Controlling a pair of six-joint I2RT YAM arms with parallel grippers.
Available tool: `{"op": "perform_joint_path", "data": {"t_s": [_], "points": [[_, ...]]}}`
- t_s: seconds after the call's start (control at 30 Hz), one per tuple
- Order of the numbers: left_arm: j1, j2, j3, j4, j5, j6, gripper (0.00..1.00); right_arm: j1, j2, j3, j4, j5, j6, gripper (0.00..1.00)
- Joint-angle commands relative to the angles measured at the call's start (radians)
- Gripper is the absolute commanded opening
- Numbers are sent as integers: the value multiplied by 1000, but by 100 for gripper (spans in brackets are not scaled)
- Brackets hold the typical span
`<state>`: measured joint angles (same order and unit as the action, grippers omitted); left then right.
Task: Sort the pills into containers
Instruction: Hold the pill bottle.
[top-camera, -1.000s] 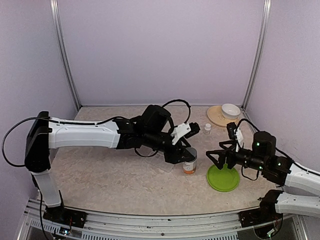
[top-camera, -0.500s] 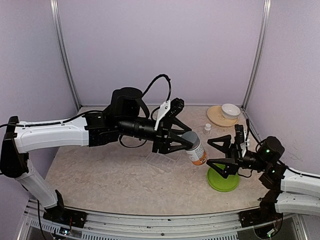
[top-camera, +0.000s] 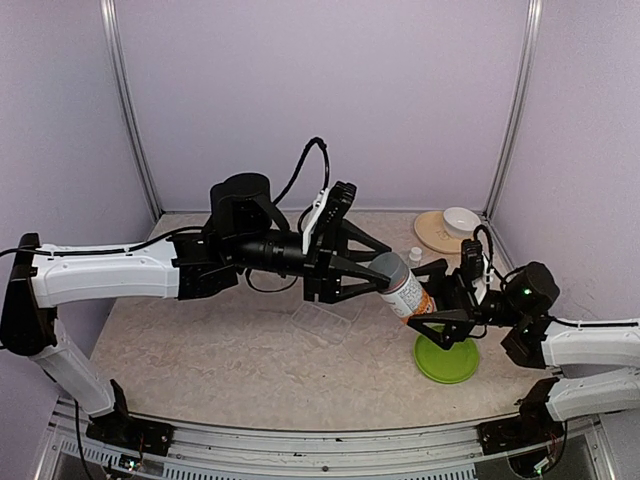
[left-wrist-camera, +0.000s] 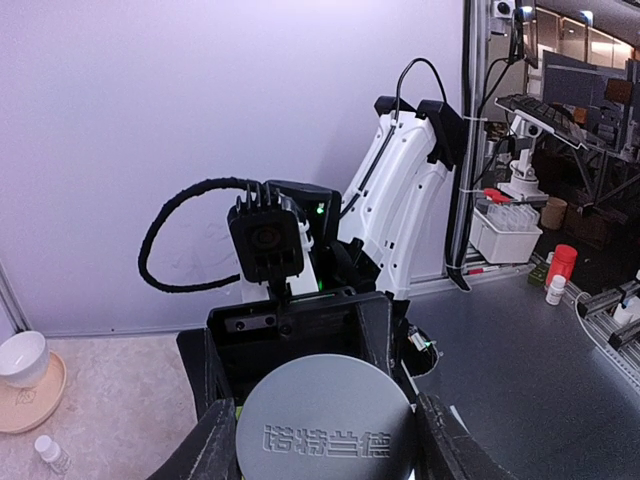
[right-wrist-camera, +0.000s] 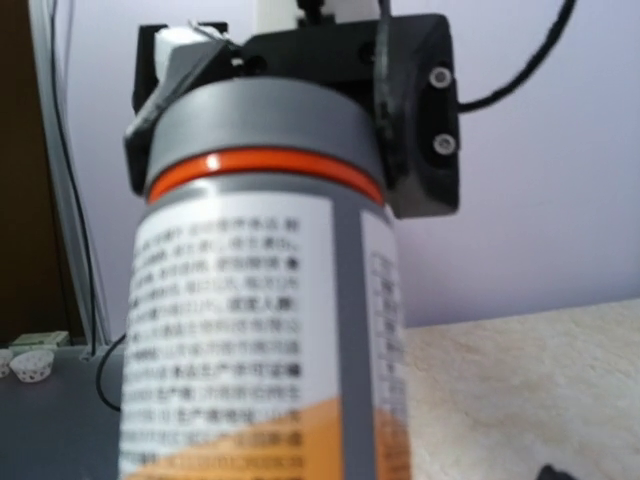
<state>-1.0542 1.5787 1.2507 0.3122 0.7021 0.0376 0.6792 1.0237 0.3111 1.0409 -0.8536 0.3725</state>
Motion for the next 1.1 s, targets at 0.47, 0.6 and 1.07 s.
{"op": "perform_joint_path", "data": {"t_s": [0.47, 0.6, 1.07], "points": [[1, 0, -50, 172, -21, -16, 10, 58, 130, 111, 148, -56, 79, 80], [1, -2, -56, 174, -26, -19, 10, 62, 144, 110, 151, -52, 80, 74], [2, 15, -54, 145, -172, -116, 11, 66, 85, 141, -50, 14, -41, 22]]}}
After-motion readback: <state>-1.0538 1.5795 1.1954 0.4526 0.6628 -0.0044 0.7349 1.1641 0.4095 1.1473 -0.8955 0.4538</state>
